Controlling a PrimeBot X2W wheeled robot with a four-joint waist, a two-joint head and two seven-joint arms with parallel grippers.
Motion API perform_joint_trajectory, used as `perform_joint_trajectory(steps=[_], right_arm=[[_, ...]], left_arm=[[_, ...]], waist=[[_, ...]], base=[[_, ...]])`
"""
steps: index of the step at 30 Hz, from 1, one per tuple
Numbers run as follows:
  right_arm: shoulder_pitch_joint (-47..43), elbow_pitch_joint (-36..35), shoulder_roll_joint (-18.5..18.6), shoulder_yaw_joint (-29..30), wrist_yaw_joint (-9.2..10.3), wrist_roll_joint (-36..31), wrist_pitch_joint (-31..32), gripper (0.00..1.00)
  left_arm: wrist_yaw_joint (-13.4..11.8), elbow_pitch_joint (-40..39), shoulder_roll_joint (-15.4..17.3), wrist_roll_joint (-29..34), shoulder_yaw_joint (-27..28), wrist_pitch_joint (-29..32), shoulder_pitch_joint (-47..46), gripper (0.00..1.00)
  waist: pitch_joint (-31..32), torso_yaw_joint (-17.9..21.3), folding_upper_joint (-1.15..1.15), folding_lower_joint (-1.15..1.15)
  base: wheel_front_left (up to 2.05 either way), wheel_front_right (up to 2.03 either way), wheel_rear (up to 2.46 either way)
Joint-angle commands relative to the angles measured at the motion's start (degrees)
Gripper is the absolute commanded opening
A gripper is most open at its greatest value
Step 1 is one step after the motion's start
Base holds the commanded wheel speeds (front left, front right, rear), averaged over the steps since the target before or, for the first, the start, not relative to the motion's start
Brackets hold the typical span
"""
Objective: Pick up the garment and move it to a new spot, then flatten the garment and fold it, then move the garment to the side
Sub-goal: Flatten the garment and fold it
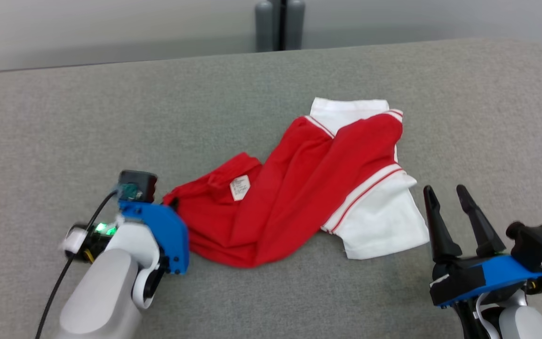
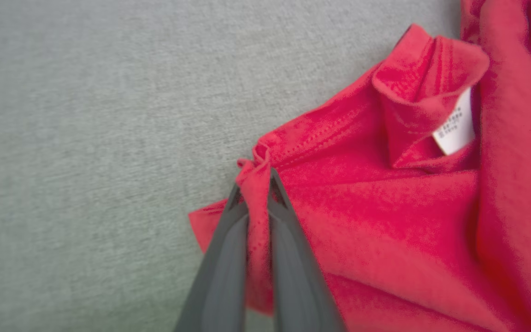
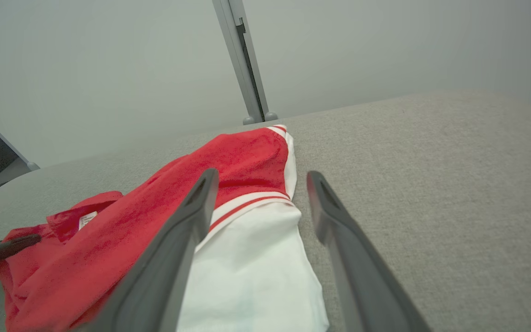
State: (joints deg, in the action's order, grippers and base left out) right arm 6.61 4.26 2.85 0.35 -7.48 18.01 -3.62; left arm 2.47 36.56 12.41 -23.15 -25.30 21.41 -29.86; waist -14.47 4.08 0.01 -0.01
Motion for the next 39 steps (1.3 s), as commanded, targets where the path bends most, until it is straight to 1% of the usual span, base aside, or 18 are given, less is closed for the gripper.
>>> perform_joint_trajectory(steps=[1,5,7,10,13,16,17,18,20,24,26,30,32,33,35,37,38,39], right_arm=[[-0.3,-0.5,0.1,0.2,-0.03,-0.3,0.1,1.0],[-0.8,-0.8,0.1,0.4,-0.03,-0.2,0.4,1.0],[-1.0,-1.0,0.1,0.3,-0.03,-0.1,0.7,1.0],[-1.3,-1.1,0.1,0.5,-0.03,-0.1,0.8,1.0],[-1.8,-1.2,0.1,0.7,-0.03,0.0,1.0,1.0],[-2.2,-1.3,0.1,0.9,-0.03,0.3,1.2,1.0],[-2.3,-1.3,0.1,0.9,-0.03,0.4,1.3,1.0],[-2.3,-1.4,0.1,0.9,-0.03,0.4,1.3,1.0],[-2.3,-1.4,0.1,0.8,-0.03,0.4,1.4,1.0],[-2.1,-1.6,0.1,0.3,-0.03,0.7,1.4,1.0],[-1.9,-1.8,0.1,0.2,-0.03,0.9,1.2,1.0],[-1.2,-1.6,0.1,-0.4,-0.03,1.3,0.9,1.0],[-0.9,-1.3,0.1,-0.8,-0.03,1.4,0.7,1.0],[-0.8,-1.2,0.1,-0.7,-0.03,1.7,0.5,1.0],[-0.7,-1.1,0.1,-0.9,-0.03,1.8,0.3,1.0],[-0.7,-0.8,0.1,-0.8,-0.03,2.1,0.0,1.0],[-0.5,-0.5,0.1,-0.4,-0.03,2.3,-0.6,1.0],[-0.5,-0.5,0.1,-0.4,-0.03,2.3,-0.7,1.0]], left_arm=[[-2.1,-1.3,0.2,-0.8,2.1,-3.8,1.9,0.0],[-6.7,-5.8,-1.6,-3.3,6.8,-12.7,6.3,0.0],[-8.6,-7.9,-2.1,-4.3,8.7,-15.7,8.8,0.0],[-10.8,-11.2,-3.3,-5.9,11.1,-19.4,12.7,0.0],[-12.5,-13.3,-4.2,-7.1,12.4,-20.9,16.9,0.0],[-13.4,-14.8,-5.4,-8.8,12.3,-19.2,20.4,0.0],[-13.5,-15.9,-5.7,-9.5,12.0,-18.0,21.9,0.73],[-13.8,-16.7,-5.6,-9.3,11.9,-17.8,22.5,1.0],[-14.1,-18.2,-5.3,-9.2,11.6,-17.2,23.5,1.0],[-14.2,-22.6,-2.8,-7.3,10.5,-15.6,21.5,1.0],[-13.5,-24.1,-1.3,-6.1,9.4,-13.4,19.7,1.0],[-11.2,-23.1,1.7,-3.9,6.2,-7.4,14.7,1.0],[-10.8,-22.4,2.8,-2.6,4.9,-4.9,12.3,1.0],[-10.7,-22.3,2.8,-2.3,4.3,-3.6,11.5,1.0],[-11.2,-22.1,2.8,-2.5,3.8,-0.8,10.9,1.0],[-12.4,-22.0,3.2,-2.8,3.6,2.5,11.3,1.0],[-14.3,-23.9,3.6,-3.0,3.6,6.3,12.6,1.0],[-14.3,-24.6,3.6,-3.5,3.7,6.7,12.8,1.0]], waist=[[0.4,-0.8,-0.01,0.01],[1.6,-2.9,-0.01,0.01],[2.3,-3.8,-0.01,0.01],[3.4,-5.2,-0.01,0.01],[4.4,-6.3,-0.01,0.01],[5.2,-7.2,-0.01,0.01],[5.4,-7.5,-0.01,0.01],[5.4,-7.6,-0.01,0.01],[5.5,-7.7,-0.01,0.01],[5.1,-7.4,-0.01,0.01],[4.6,-7.0,-0.01,0.01],[3.2,-5.7,-0.01,0.01],[2.5,-4.7,-0.01,0.01],[2.2,-4.3,-0.01,0.01],[1.8,-3.4,-0.01,0.01],[1.4,-2.6,-0.01,0.01],[0.8,-1.6,-0.01,0.01],[0.6,-1.5,-0.01,0.01]], base=[[0.0,0.0,0.0],[0.0,0.0,0.0],[0.0,0.0,0.0],[0.0,0.0,0.0],[0.0,0.0,0.0],[0.0,0.0,0.0],[0.0,0.0,0.0],[0.0,0.0,0.0],[0.0,0.0,0.0],[0.0,0.0,0.0],[0.0,0.0,0.0],[0.0,0.0,0.0],[0.0,0.0,0.0],[0.0,0.0,0.0],[0.0,0.0,0.0],[0.0,0.0,0.0],[0.0,0.0,0.0],[0.0,0.0,0.0]])
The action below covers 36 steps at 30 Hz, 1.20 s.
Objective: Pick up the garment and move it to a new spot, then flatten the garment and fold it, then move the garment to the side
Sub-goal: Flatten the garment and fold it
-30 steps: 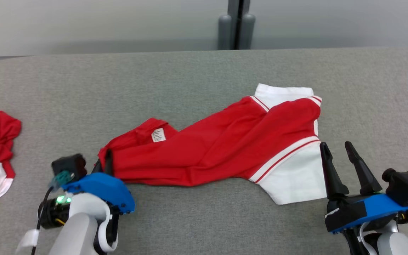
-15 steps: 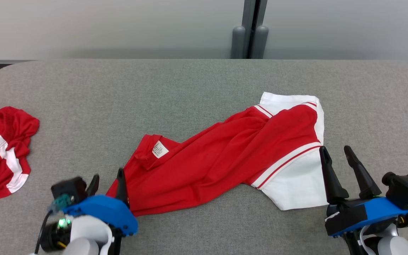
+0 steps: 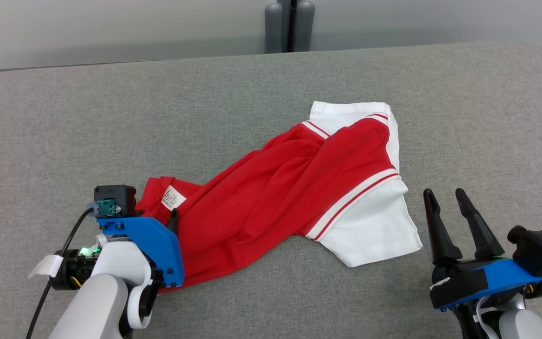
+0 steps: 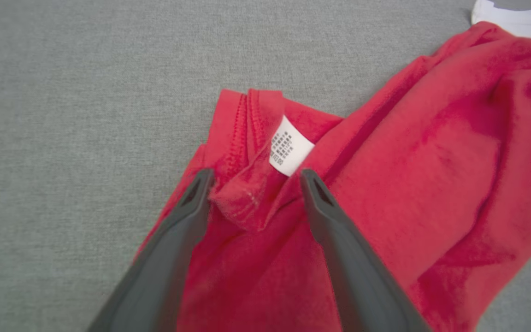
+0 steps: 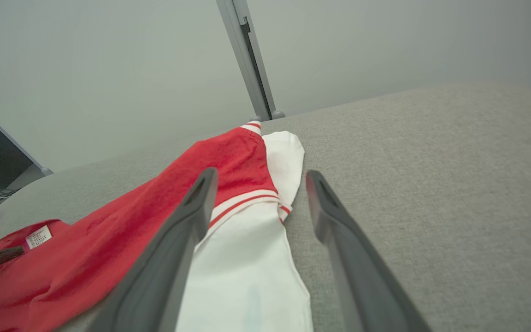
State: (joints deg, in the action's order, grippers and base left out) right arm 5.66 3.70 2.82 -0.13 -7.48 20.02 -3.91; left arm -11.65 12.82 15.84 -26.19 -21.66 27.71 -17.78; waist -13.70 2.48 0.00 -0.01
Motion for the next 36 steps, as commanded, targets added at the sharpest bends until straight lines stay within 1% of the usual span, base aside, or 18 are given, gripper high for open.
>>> perform_joint_trajectory(steps=[1,2,3,4,9,12,15,17,18,21,23,26,30,36], right_arm=[[0.5,0.1,0.1,0.1,-0.03,0.2,-0.5,1.0],[0.6,0.2,0.1,0.2,-0.03,0.2,-0.6,1.0],[0.7,0.3,0.1,0.2,-0.03,0.2,-0.7,1.0],[0.9,0.3,0.1,0.2,-0.03,0.2,-0.7,1.0],[1.1,0.6,0.1,-0.2,-0.03,0.3,-0.9,1.0],[1.0,0.7,0.1,-0.5,-0.03,0.4,-1.0,1.0],[1.4,0.3,0.1,-0.6,-0.03,0.6,-1.1,1.0],[1.8,-0.1,0.1,-0.9,-0.03,0.8,-1.2,1.0],[2.0,-0.2,0.1,-1.0,-0.03,0.9,-1.2,1.0],[3.1,-0.2,0.1,-2.5,-0.03,1.6,-1.4,1.0],[3.7,0.0,0.1,-3.4,-0.03,2.1,-1.9,1.0],[4.7,0.9,0.2,-4.5,-0.03,3.0,-3.2,1.0],[5.4,2.5,0.2,-5.6,-0.03,4.6,-5.0,1.0],[7.0,4.9,0.1,-6.5,-0.03,5.8,-7.5,1.0]], left_arm=[[0.1,-1.5,0.1,-0.9,0.1,0.7,1.0,1.0],[0.3,-2.1,0.1,-1.1,0.0,0.9,1.3,0.48],[0.3,-2.7,0.3,-1.1,0.0,0.8,1.3,0.48],[0.4,-3.3,0.2,-1.4,0.1,0.5,1.2,0.0],[1.0,-4.5,-0.1,-2.2,0.2,0.2,0.7,0.0],[1.7,-5.2,-1.1,-4.2,1.5,-0.8,-0.2,0.0],[3.3,-5.7,-3.3,-8.8,4.6,-3.3,-2.7,0.0],[4.9,-5.1,-4.8,-12.6,7.3,-4.5,-5.2,0.0],[5.4,-4.1,-4.9,-14.0,8.6,-4.7,-6.8,0.0],[6.6,-0.8,-3.6,-16.0,11.5,-4.9,-12.1,0.0],[6.9,1.7,-3.7,-18.2,14.1,-5.3,-15.9,0.0],[6.9,5.2,-1.5,-19.3,17.6,-7.0,-21.0,0.0],[6.8,8.3,1.1,-18.6,20.6,-10.7,-25.4,0.0],[7.0,10.3,3.7,-16.6,23.3,-17.7,-30.6,0.0]], waist=[[-0.2,0.2,0.0,0.01],[-0.3,0.2,0.0,0.01],[-0.4,0.2,0.0,0.01],[-0.4,0.2,0.0,0.01],[-0.4,0.0,0.0,0.01],[-0.6,0.0,0.0,0.01],[-1.4,0.2,0.0,0.01],[-2.2,0.5,0.0,0.01],[-2.8,0.8,0.0,0.01],[-4.8,2.6,0.0,0.01],[-6.0,4.0,0.0,0.01],[-7.6,6.5,0.0,0.01],[-9.2,9.3,0.0,0.01],[-11.4,11.7,0.0,0.01]], base=[[0.0,0.0,0.0],[0.0,0.0,0.0],[0.0,0.0,0.0],[0.0,0.0,0.0],[0.0,0.0,0.0],[0.0,0.0,0.0],[0.0,0.0,0.0],[0.0,0.0,0.0],[0.0,0.0,0.0],[0.0,0.0,0.0],[0.0,0.0,0.0],[0.0,0.0,0.0],[0.0,0.0,0.0],[0.0,0.0,0.0]])
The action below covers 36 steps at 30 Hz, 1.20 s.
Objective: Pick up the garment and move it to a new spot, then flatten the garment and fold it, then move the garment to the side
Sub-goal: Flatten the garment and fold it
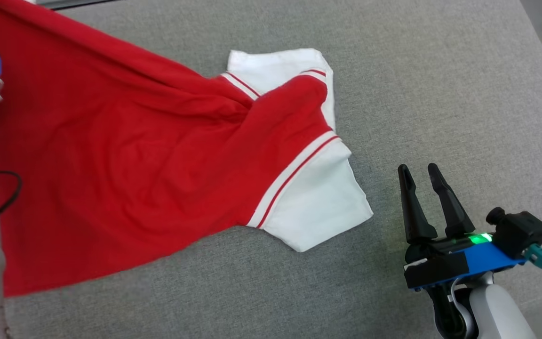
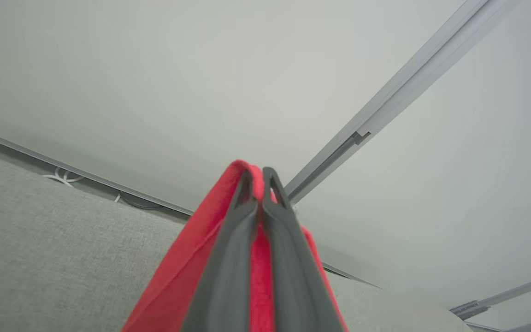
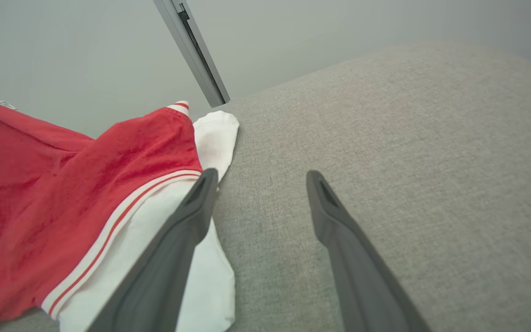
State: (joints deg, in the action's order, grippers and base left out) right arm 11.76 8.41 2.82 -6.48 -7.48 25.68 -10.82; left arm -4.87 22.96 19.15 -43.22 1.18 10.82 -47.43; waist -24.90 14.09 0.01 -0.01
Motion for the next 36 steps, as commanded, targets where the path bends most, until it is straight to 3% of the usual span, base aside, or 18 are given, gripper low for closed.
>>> perform_joint_trajectory(steps=[1,6,7,8,16,23,32,36], right_arm=[[1.2,0.4,0.1,-0.3,-0.03,0.2,-0.8,1.0],[2.4,1.7,0.1,-1.0,-0.03,0.7,-1.9,1.0],[2.5,2.0,0.1,-1.2,-0.03,0.8,-2.0,1.0],[2.7,2.3,0.1,-1.3,-0.03,0.9,-2.1,1.0],[2.3,3.1,0.1,0.2,-0.03,-0.7,-1.9,1.0],[-0.1,1.9,0.2,2.1,-0.03,-1.9,0.1,1.0],[-3.9,0.5,0.1,5.2,-0.03,-3.6,3.3,1.0],[-5.7,-0.2,0.2,7.1,-0.03,-4.5,4.8,1.0]], left_arm=[[0.4,0.4,0.8,0.9,0.7,-2.3,-1.7,0.0],[3.0,2.4,1.3,3.4,-0.7,-8.2,-4.0,0.0],[3.8,3.2,0.9,3.1,-1.1,-8.5,-3.9,0.05],[4.3,4.5,0.4,2.7,-1.4,-8.1,-3.6,1.0],[8.8,9.0,-0.1,1.7,-5.0,-4.5,-0.8,1.0],[10.1,4.8,1.9,0.7,-6.6,-0.5,6.4,1.0],[7.7,-5.8,1.0,5.1,-7.2,-9.6,22.5,1.0],[5.6,-9.4,-1.6,7.4,-8.2,-16.0,30.1,1.0]], waist=[[-0.5,0.4,-0.01,0.01],[-1.3,0.7,-0.01,0.01],[-1.2,0.5,-0.01,0.01],[-1.1,0.3,-0.01,0.01],[2.0,-3.5,-0.01,0.01],[7.8,-9.1,-0.01,0.01],[14.2,-12.4,-0.01,0.01],[16.5,-13.0,-0.01,0.01]], base=[[0.0,0.0,0.0],[0.0,0.0,0.0],[0.0,0.0,0.0],[0.0,0.0,0.0],[0.0,0.0,0.0],[0.0,0.0,0.0],[0.0,0.0,0.0],[0.0,0.0,0.0]])
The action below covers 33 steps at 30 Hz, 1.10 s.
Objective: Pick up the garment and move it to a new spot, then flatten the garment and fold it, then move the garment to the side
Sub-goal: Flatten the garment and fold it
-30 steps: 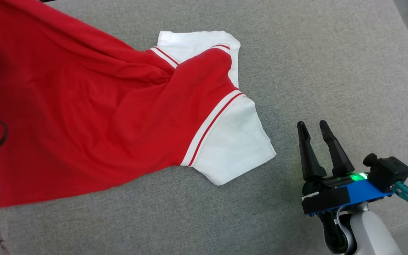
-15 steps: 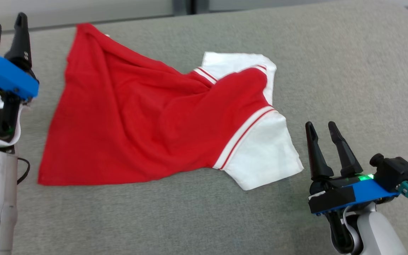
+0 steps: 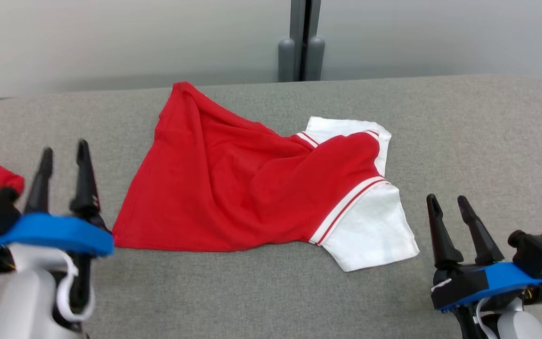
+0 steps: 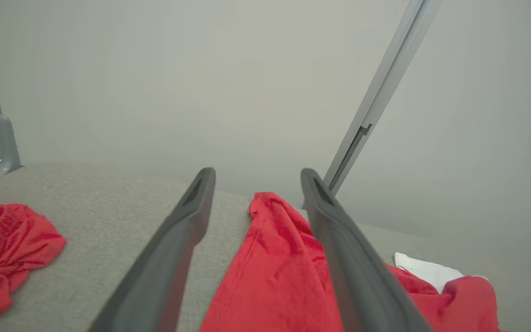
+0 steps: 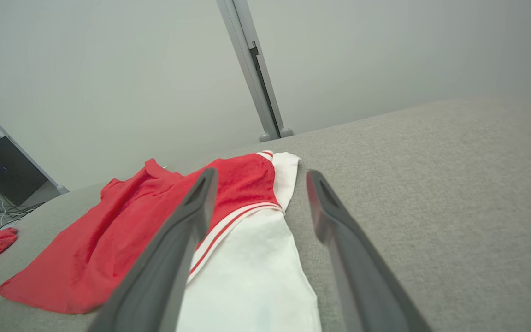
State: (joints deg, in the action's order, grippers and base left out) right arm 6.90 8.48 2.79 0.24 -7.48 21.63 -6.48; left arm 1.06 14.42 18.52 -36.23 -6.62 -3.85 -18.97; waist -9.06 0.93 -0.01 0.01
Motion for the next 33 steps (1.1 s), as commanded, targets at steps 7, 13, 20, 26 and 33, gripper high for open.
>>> perform_joint_trajectory(steps=[7,13,20,26,33], right_arm=[[-3.5,-1.1,0.2,3.0,-0.03,-1.1,2.5,1.0],[-5.1,-1.0,0.2,4.2,-0.03,-1.6,4.0,1.0],[-7.1,-0.2,0.2,4.8,-0.03,-2.6,5.4,1.0],[-8.5,-0.7,0.2,3.5,-0.03,-3.4,6.5,1.0],[-8.8,-1.5,0.2,1.4,-0.03,-4.0,6.8,1.0]], left_arm=[[-2.5,-5.2,-3.9,5.3,-2.8,-9.3,11.7,1.0],[-2.9,-5.3,-4.1,9.4,-4.4,-10.9,17.1,1.0],[-3.0,-5.3,-4.1,11.1,-6.1,-11.0,20.0,1.0],[-3.3,-5.8,-3.5,11.4,-6.8,-9.7,20.9,1.0],[-3.9,-5.5,-2.8,10.6,-6.5,-8.2,21.1,1.0]], waist=[[3.8,-0.6,0.01,-0.01],[5.7,-0.9,0.01,-0.01],[7.6,-1.3,0.01,-0.01],[8.8,-1.2,0.01,-0.01],[8.9,-0.8,0.01,-0.01]], base=[[0.0,0.0,0.0],[0.0,0.0,0.0],[0.0,0.0,0.0],[0.0,0.0,0.0],[0.0,0.0,0.0]])
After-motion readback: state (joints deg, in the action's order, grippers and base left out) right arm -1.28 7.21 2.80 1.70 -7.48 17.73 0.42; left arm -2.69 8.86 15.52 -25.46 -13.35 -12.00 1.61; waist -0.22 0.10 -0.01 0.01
